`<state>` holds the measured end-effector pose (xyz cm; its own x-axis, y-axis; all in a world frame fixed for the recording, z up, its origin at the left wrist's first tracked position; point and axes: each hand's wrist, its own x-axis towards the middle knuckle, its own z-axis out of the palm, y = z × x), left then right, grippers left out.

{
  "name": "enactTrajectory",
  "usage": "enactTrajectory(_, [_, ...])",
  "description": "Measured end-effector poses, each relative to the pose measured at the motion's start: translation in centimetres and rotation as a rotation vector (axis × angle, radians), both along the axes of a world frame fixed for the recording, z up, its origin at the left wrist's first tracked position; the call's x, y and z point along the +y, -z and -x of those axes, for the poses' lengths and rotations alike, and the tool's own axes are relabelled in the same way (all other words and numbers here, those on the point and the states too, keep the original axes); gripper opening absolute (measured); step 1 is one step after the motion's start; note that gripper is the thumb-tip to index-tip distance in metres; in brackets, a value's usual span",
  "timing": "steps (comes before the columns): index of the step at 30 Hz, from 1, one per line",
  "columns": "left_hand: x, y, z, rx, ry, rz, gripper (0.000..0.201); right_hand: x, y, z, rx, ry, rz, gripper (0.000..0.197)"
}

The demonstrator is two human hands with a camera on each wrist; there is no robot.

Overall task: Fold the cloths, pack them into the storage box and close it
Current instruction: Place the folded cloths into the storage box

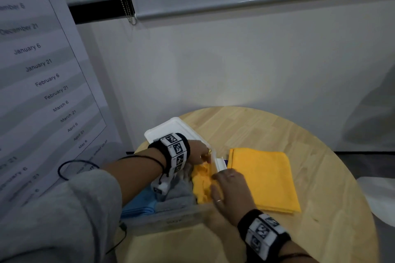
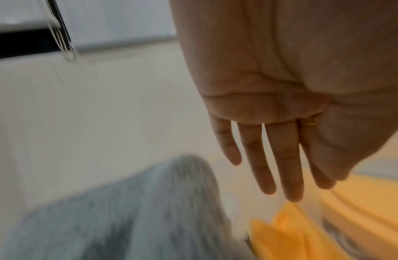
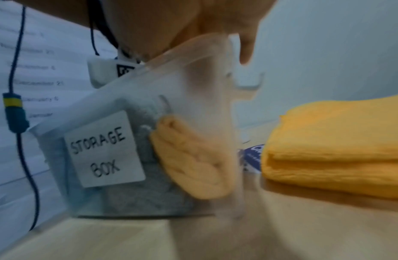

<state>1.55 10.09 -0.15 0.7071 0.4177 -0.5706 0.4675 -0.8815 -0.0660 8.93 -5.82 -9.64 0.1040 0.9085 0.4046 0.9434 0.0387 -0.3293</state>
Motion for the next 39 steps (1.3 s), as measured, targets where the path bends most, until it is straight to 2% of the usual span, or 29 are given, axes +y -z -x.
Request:
enactTrajectory(1, [-0.3,-0.9,0.4,-0.09,-0.034,-0.013,0.036,-0.7,0.3,-1.3,0.124,0.052,-0.078,0.031])
enactTrajectory(2, [-0.8,-1.2,0.8,-0.168,-0.071,-0.005,0.034,-1.5,0.8,-2.8,0.22,0.121,-0.074,0.034])
enactTrajectory(3, [-1.5,-1.1,1.4,-0.205,-0.098,0.008,0.032,-2.3,1.4,-4.6,0.243,0.204,-0.02,0.037])
enactTrajectory(4, [-2.6,-0.8,1.9,-0.219,-0.124,0.015,0.032,-3.0,2.3,-6.3,0.212,0.261,0.159,0.039])
enactTrajectory(6, [-5.8,0.5,2.5,-0.235,-0.148,0.017,0.042,-4.3,3.7,-8.8,0.03,0.302,0.534,0.045])
enactTrajectory(8, [-9.3,2.5,2.8,-0.288,-0.208,-0.045,0.058,-5.0,4.6,-9.7,-0.143,0.239,0.719,0.052])
enactTrajectory(12, [-13.9,7.3,3.2,-0.45,-0.453,-0.087,0.07,-5.2,3.4,-9.7,-0.168,0.266,0.717,0.04])
enactTrajectory(16, [-15.2,9.1,3.9,-0.421,-0.413,-0.261,0.069,-5.4,1.9,-9.4,-0.221,0.268,0.721,0.042])
enactTrajectory(19, [-14.8,9.6,3.7,-0.493,-0.406,-0.294,0.084,-5.7,1.4,-9.1,-0.318,0.295,0.615,0.046])
enactTrajectory(21, [-15.5,9.8,3.6,-0.619,-0.343,-0.4,0.106,-6.6,0.8,-8.5,-0.377,0.309,0.526,0.041])
enactTrajectory(22, [-16.1,10.4,3.4,-0.69,-0.243,-0.437,0.114,-7.2,0.7,-8.1,-0.412,0.298,0.455,0.037])
enactTrajectory(24, [-17.7,12.0,2.6,-0.661,-0.046,-0.392,0.119,-8.6,0.2,-7.3,-0.48,0.252,0.4,0.039])
enactTrajectory(25, [-18.7,12.3,1.9,-0.604,0.011,-0.298,0.108,-9.3,0.6,-7.0,-0.505,0.223,0.378,0.045])
enactTrajectory(27, [-20.3,12.0,0.8,-0.57,0.002,-0.219,0.059,-10.9,1.4,-6.3,-0.499,0.164,0.431,0.045])
enactTrajectory(30, [-20.2,13.5,0.3,-0.35,-0.004,-0.213,0.037,-13.7,3.1,-5.5,-0.436,0.167,0.643,0.035])
enactTrajectory(33, [-19.8,14.3,1.8,-0.33,-0.073,-0.046,0.031,-16.4,4.8,-5.8,-0.307,0.145,0.769,0.047])
enactTrajectory(37, [-19.8,15.6,4.7,-0.46,-0.178,0.222,0.039,-18.2,5.5,-5.8,-0.179,0.099,0.733,0.041])
enactTrajectory(39, [-19.5,15.4,5.8,-0.503,-0.176,0.33,0.04,-18.8,5.9,-6.1,-0.034,0.065,0.719,0.039])
